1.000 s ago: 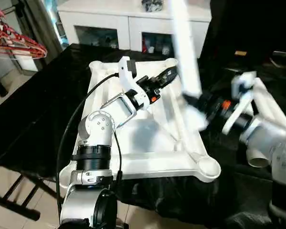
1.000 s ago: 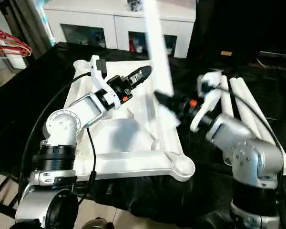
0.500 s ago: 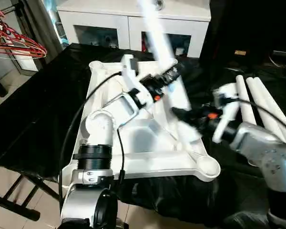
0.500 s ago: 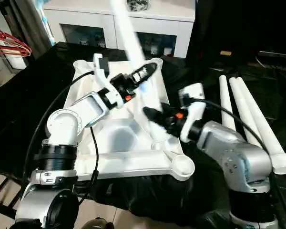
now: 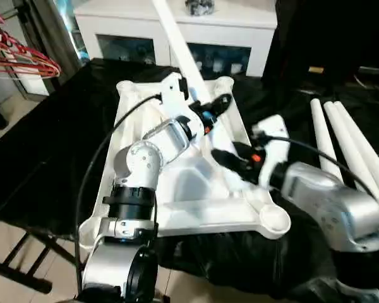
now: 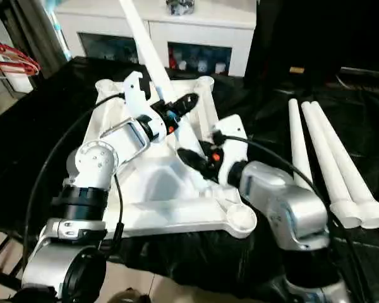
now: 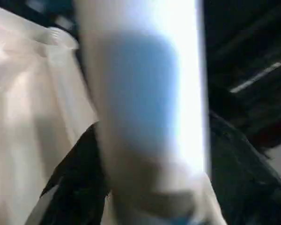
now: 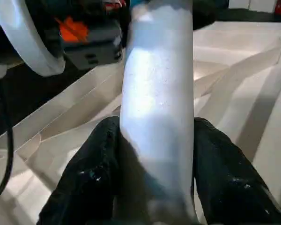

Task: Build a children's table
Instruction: Pick table leg

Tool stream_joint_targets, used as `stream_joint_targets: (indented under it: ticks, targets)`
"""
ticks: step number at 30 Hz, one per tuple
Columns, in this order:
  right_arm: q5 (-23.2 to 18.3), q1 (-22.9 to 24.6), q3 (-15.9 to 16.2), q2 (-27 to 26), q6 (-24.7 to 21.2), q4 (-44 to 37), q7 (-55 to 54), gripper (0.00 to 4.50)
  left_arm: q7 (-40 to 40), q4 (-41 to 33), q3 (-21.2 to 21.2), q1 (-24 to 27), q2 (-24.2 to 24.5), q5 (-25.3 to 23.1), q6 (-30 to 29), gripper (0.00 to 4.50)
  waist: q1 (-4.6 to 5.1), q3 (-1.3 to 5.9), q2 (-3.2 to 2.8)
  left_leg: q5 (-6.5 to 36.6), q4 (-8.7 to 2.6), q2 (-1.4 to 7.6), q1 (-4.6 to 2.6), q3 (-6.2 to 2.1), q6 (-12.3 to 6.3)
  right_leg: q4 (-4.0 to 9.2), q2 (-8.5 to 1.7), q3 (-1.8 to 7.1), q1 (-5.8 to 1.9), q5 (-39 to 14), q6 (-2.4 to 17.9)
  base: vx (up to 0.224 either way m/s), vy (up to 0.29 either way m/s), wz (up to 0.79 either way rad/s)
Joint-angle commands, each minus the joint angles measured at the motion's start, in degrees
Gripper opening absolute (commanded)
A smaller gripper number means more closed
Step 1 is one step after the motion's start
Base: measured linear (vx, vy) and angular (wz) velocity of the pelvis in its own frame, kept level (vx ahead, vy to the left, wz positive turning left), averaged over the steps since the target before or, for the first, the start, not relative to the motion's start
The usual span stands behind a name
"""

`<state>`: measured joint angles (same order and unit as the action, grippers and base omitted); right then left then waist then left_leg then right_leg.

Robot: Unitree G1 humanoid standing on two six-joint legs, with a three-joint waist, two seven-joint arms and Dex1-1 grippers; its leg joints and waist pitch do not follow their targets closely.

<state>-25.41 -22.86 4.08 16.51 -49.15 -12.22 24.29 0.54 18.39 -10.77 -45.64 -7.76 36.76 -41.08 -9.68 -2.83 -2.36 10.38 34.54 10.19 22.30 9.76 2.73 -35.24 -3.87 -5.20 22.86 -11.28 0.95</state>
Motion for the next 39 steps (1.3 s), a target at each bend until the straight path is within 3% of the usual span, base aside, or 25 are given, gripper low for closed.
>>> stream_joint_targets:
  ticks: [1, 5, 8, 15, 16, 19, 22, 27, 32, 34, 36, 39]
  targets:
    - [1.1, -1.2, 0.9, -0.3, 1.2, 0.2, -0.8, 1.89, -2.0, 0.5, 0.3, -2.8, -5.9, -1.3, 0.4, 2.8, -0.09, 4.49, 1.25, 1.4, -2.99, 2.59, -0.56, -1.22, -2.23, 3.59, -4.76, 3.32, -3.63, -2.5, 7.3, 0.0, 0.0, 0.0]
    - [2.9, -2.7, 2.1, -1.2, 1.7, 1.3, -2.4, 1.89, -4.8, 0.2, 0.2, -2.6, -7.1, -1.8, 0.6, 2.65, -0.09, 4.57, 1.11, 1.6, -2.94, 2.66, -0.59, -1.25, -2.08, 3.42, -4.84, 3.34, -3.64, -1.9, 8.0, 0.0, 0.0, 0.0]
    - [4.1, -3.7, 2.5, -2.2, 2.2, 2.1, -3.3, 1.89, -7.0, 0.3, 0.4, -2.6, -7.7, -1.6, 1.2, 2.3, -0.15, 4.55, 1.14, 1.6, -2.98, 2.65, -0.57, -1.27, -2.0, 3.39, -4.85, 3.34, -3.66, -1.6, 8.0, 0.0, 0.0, 0.0]
    - [4.0, -4.3, 2.4, -2.5, 2.3, 2.4, -3.3, 1.89, -7.8, 0.2, 0.2, -2.6, -7.7, -1.3, 2.3, 1.99, -0.12, 4.54, 1.23, 1.6, -2.95, 2.6, -0.52, -1.22, -2.16, 3.32, -4.89, 3.37, -3.71, -1.2, 7.9, 0.0, 0.0, 0.0]
    - [3.1, -4.3, 1.6, -2.6, 1.8, 2.4, -2.7, 2.45, -7.4, 0.1, 0.3, -2.6, -7.4, -1.0, 2.5, 1.97, -0.11, 4.56, 1.23, 1.6, -2.94, 2.61, -0.53, -1.22, -2.15, 3.33, -4.89, 3.37, -3.72, -1.4, 7.8, 0.0, 0.0, 0.0]
    - [1.0, -3.9, -0.2, -1.9, 0.9, 2.2, -0.9, 2.65, -5.6, 0.1, 0.9, -2.7, -6.6, -0.3, 2.3, 1.96, -0.21, 4.53, 1.3, 2.0, -2.93, 2.56, -0.53, -1.15, -2.33, 3.46, -4.92, 3.38, -3.76, -2.2, 7.7, 0.0, 0.0, 0.0]
    - [-2.2, -2.6, -2.4, 1.5, -0.1, 1.3, 4.2, 3.01, -0.3, -0.2, 2.8, -2.7, -4.3, 0.7, 1.4, 1.92, -0.34, 4.58, 1.0, 1.8, -2.87, 2.71, -0.66, -1.23, -2.59, 3.41, -4.81, 3.35, -3.65, -1.8, 7.6, 0.0, 0.0, 0.0]
    - [-5.8, -1.3, -4.0, 6.3, -0.9, 0.4, 11.5, 3.25, 8.5, -1.2, 5.6, -2.8, -0.9, 2.3, -0.3, 1.91, -0.62, 4.65, 1.19, 1.7, -2.71, 2.74, -0.52, -1.16, -3.69, 3.28, -5.05, 3.25, -3.72, -1.3, 8.7, 0.0, 0.0, 0.0]
    - [-9.6, -0.6, -5.0, 10.1, -2.5, -0.4, 18.1, 3.7, 17.6, -3.1, 8.4, -2.4, 1.9, 5.0, -2.9, 1.9, -0.59, 4.46, 1.32, 3.0, -2.74, 2.7, -0.56, -1.05, -4.24, 3.68, -5.27, 3.2, -3.82, -5.0, 9.3, 0.0, 0.0, 0.0]
    - [-13.0, -0.2, -5.5, 12.1, -3.8, -0.7, 23.0, 3.95, 23.5, -5.1, 9.3, -1.8, 3.0, 7.2, -4.4, 1.9, -0.56, 4.39, 1.45, 3.4, -2.66, 2.63, -0.5, -0.95, -4.52, 3.83, -5.26, 3.17, -3.83, -6.4, 9.5, 0.0, 0.0, 0.0]
    - [-14.8, 0.0, -5.7, 13.6, -4.5, -0.5, 26.0, 3.99, 27.8, -6.3, 9.6, -1.4, 3.8, 8.4, -5.1, 1.9, -0.72, 4.36, 1.1, 3.1, -2.65, 2.72, -0.38, -1.04, -4.64, 3.84, -5.31, 3.13, -3.74, -6.8, 9.6, 0.0, 0.0, 0.0]
    - [-14.8, 0.4, -5.1, 15.8, -4.5, -0.2, 28.6, 4.27, 33.3, -8.0, 10.2, -0.9, 4.9, 9.8, -5.1, 1.89, -0.69, 4.4, 1.54, 2.8, -2.66, 2.72, -0.41, -0.98, -4.67, 3.91, -5.29, 3.07, -3.78, -7.5, 9.6, 0.0, 0.0, 0.0]
